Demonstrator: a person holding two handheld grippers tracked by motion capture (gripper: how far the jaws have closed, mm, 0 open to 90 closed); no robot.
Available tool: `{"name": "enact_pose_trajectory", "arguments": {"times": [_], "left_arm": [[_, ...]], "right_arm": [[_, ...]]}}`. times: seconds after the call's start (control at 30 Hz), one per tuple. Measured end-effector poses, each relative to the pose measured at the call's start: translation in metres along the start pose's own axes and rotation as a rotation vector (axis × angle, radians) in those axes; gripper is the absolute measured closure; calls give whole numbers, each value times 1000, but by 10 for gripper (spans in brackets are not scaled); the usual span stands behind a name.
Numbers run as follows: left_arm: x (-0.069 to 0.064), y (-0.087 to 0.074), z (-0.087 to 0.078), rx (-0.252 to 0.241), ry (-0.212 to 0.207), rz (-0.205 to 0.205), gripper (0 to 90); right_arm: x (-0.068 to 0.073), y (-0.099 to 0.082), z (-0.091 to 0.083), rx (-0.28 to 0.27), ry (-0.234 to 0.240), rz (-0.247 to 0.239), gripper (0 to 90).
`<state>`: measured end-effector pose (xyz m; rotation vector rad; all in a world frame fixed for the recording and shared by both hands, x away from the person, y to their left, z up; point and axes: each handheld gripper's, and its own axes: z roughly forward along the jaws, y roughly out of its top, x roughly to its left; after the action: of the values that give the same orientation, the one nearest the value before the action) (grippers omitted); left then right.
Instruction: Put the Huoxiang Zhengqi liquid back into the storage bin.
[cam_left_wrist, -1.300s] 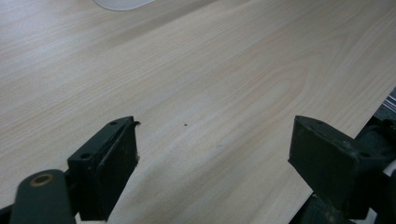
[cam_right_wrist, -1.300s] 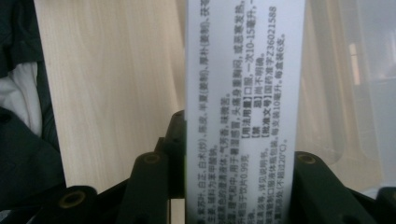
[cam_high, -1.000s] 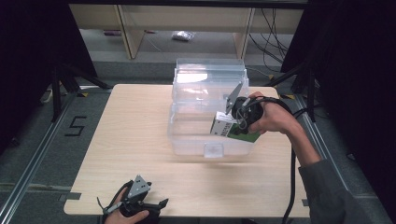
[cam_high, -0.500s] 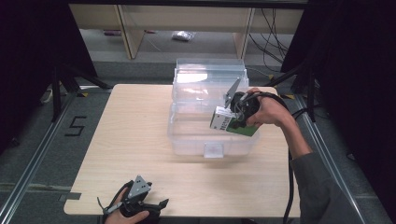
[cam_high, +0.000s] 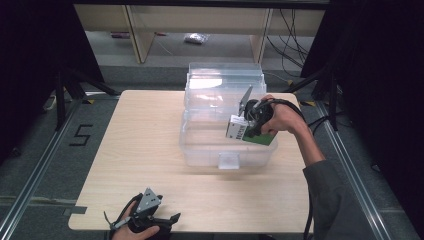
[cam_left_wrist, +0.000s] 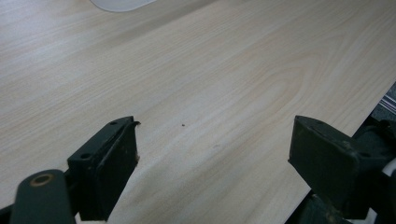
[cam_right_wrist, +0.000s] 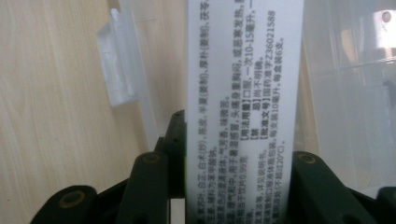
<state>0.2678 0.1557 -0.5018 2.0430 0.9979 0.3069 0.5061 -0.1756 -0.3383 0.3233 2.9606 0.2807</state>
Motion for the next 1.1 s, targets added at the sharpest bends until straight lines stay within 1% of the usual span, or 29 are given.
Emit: {"name": "enact_pose_trajectory", "arguments": {"times": [0.03,0.07,0.1,0.13,0.17,0.23,0.27,0.3,0.37,0.4,0.43,0.5,0.63,0.67,0.7,0.77,0.8,0.83,0.97,1.03,1.07,1.1], "left_arm": [[0,0,0,1,0,0,148],[0,0,0,1,0,-1,148],[0,0,0,0,0,-1,148],[0,0,0,-1,-2,0,148],[0,0,0,-1,-2,0,148],[0,0,0,0,0,-1,148],[0,0,1,-2,2,-3,148],[0,0,1,-1,2,-2,148],[0,0,1,-1,1,-3,148],[0,0,1,-1,1,-2,148],[0,0,1,0,1,-1,148],[0,0,1,-2,-1,-1,148],[0,0,1,-4,0,-3,148],[2,0,0,10,11,17,148],[2,0,0,9,8,15,148],[2,0,1,10,11,17,148],[1,0,0,10,8,14,148],[1,0,1,10,8,15,148],[2,0,1,11,9,17,148],[2,0,0,9,8,16,148],[2,0,1,11,10,16,148],[2,0,1,11,9,16,148]], "right_arm": [[-4,0,3,-10,-2,-48,647],[-2,0,3,6,-4,3,647],[-4,0,5,1,3,-20,647],[-4,-1,7,1,6,-13,647],[-5,-1,10,3,8,-25,647],[-4,-3,14,16,11,-3,647],[-4,-4,16,22,3,-4,647],[-4,-5,18,20,15,-1,647],[-5,-5,20,21,12,-3,647],[-5,-7,23,23,17,9,647],[-6,-7,25,22,15,-2,647],[-8,-8,29,23,27,-3,646],[-10,-11,36,37,29,6,646],[-12,-11,39,34,25,-17,646],[-11,-11,39,48,22,12,645],[-12,-12,40,46,24,9,645],[-13,-12,42,45,25,-3,646],[-12,-11,44,50,25,8,645],[-12,-11,48,51,34,11,645],[-12,-12,49,55,33,3,645],[-12,-12,51,58,41,0,645],[-12,-13,53,58,45,9,645]]}}
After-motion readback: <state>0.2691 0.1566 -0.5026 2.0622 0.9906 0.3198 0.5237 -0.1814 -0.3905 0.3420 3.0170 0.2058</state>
